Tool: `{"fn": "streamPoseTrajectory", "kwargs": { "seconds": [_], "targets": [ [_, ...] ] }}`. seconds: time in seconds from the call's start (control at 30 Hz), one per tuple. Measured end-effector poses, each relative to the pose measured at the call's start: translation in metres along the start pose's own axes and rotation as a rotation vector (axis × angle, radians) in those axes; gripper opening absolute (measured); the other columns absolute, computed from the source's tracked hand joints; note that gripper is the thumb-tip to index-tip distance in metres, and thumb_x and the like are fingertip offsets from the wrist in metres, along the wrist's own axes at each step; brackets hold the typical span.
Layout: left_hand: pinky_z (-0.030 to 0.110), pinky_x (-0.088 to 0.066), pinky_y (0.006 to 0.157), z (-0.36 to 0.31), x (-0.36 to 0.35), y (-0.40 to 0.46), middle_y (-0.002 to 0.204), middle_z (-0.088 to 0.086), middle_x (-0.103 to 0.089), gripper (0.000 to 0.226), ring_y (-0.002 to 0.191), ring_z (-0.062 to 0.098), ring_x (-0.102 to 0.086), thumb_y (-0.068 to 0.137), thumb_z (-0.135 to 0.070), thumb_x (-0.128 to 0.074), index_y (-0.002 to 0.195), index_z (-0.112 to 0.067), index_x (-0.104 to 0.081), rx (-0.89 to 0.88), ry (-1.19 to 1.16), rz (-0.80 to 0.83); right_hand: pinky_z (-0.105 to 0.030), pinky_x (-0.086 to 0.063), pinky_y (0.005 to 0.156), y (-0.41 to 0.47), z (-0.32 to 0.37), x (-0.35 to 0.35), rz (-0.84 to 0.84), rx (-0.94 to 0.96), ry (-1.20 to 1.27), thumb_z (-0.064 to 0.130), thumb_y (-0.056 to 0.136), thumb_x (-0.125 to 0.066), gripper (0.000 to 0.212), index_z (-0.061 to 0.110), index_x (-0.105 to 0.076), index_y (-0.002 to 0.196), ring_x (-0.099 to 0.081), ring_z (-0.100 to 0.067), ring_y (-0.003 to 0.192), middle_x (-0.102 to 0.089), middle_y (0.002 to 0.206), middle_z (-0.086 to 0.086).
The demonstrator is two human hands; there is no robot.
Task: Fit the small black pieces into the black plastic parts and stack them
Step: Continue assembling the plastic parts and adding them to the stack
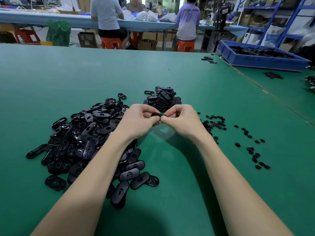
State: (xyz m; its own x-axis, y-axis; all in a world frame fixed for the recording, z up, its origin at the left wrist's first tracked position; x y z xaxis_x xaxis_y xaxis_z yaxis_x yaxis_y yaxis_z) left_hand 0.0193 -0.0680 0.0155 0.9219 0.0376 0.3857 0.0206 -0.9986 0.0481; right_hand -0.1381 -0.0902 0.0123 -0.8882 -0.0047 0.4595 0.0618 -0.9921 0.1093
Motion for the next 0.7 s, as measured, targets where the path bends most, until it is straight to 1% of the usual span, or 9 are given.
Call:
{"fn": "streamPoseTrajectory", "kwargs": {
  "seconds": [0.1,0.17,0.23,0.3,0.4,0.53,0.63,0.7],
  "targets": [
    [0.038,-0.057,0.088,-0.0009,-0.0027,0.0014,0.073,0.003,-0.075,0.016,0.074,0.016,-0.069,0.087,-0.005,-0.072,0.085,-0.021,-0.07,-0.004,-0.008,-0.001,-0.009,-0.036,0.047,0.0004,-0.0008,0.0017,-0.002,0.007,0.014,0.023,0.076,-0.081,0.015,0.022,-0.066,0.073,-0.047,0.003,0.045,-0.057,0.05,0.018],
    [0.031,-0.056,0.083,0.0005,-0.0042,0.0016,0.073,0.003,-0.074,0.013,0.069,0.012,-0.068,0.088,-0.003,-0.07,0.089,-0.015,-0.07,0.003,-0.054,0.021,-0.012,-0.038,0.049,0.0,-0.0012,0.0017,0.011,0.01,0.045,0.021,0.078,-0.08,0.015,0.022,-0.066,0.073,-0.048,0.001,0.047,-0.058,0.053,0.017],
    [0.019,-0.056,0.074,0.0009,-0.004,0.001,0.073,0.004,-0.074,0.011,0.065,0.007,-0.068,0.09,0.001,-0.069,0.096,-0.007,-0.071,0.009,-0.147,0.048,-0.014,-0.04,0.052,-0.0004,-0.0011,0.0017,0.019,0.012,0.088,0.019,0.08,-0.08,0.014,0.021,-0.067,0.074,-0.051,-0.001,0.052,-0.06,0.056,0.016],
    [0.015,-0.055,0.07,0.0005,-0.0025,0.0,0.075,0.004,-0.074,0.012,0.065,0.006,-0.069,0.089,0.003,-0.069,0.094,-0.008,-0.07,0.012,-0.21,0.057,-0.015,-0.042,0.055,-0.0009,0.0,0.0015,0.022,0.012,0.107,0.019,0.081,-0.079,0.013,0.021,-0.068,0.075,-0.053,-0.004,0.056,-0.062,0.06,0.014],
    [0.014,-0.055,0.067,0.0001,-0.0006,-0.0017,0.076,0.006,-0.074,0.015,0.064,0.006,-0.069,0.088,0.005,-0.07,0.09,-0.01,-0.07,0.022,-0.247,0.057,-0.018,-0.043,0.059,-0.0015,0.0023,-0.0011,0.033,0.011,0.12,0.018,0.081,-0.079,0.012,0.02,-0.068,0.076,-0.054,-0.006,0.059,-0.063,0.063,0.011],
    [0.014,-0.055,0.068,0.0021,0.0001,-0.0028,0.079,0.008,-0.075,0.013,0.066,0.008,-0.07,0.087,0.004,-0.071,0.092,-0.009,-0.071,0.041,-0.263,0.049,-0.017,-0.041,0.056,-0.0022,0.0024,-0.002,0.034,0.006,0.125,0.017,0.082,-0.079,0.016,0.021,-0.066,0.074,-0.051,-0.005,0.056,-0.061,0.06,0.012],
    [0.018,-0.057,0.074,0.0033,-0.0018,-0.0032,0.077,0.006,-0.075,0.015,0.069,0.013,-0.069,0.086,0.002,-0.073,0.088,-0.013,-0.071,0.052,-0.25,0.043,-0.017,-0.04,0.054,-0.0028,0.0029,-0.0025,0.035,0.009,0.108,0.016,0.082,-0.079,0.018,0.021,-0.065,0.071,-0.048,-0.005,0.053,-0.059,0.058,0.012],
    [0.019,-0.058,0.076,0.0033,-0.0029,-0.003,0.079,0.007,-0.076,0.016,0.071,0.013,-0.07,0.085,0.003,-0.073,0.088,-0.012,-0.071,0.052,-0.275,0.045,-0.016,-0.04,0.053,-0.003,0.0027,-0.0003,0.029,0.008,0.114,0.017,0.081,-0.079,0.018,0.022,-0.065,0.071,-0.048,-0.004,0.052,-0.059,0.058,0.013]
  ]
}}
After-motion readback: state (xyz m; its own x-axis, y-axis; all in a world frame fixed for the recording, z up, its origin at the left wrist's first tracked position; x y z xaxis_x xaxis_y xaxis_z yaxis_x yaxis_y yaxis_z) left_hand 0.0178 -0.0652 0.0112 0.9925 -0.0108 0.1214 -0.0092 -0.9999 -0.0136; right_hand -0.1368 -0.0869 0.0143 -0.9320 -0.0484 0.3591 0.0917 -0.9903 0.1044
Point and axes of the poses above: each hand's wrist, its own y-axis towards the middle knuckle, its own x-axis out of the back of the hand, z = x × y, the point moved 10 cm from there along y, towards the middle knuckle
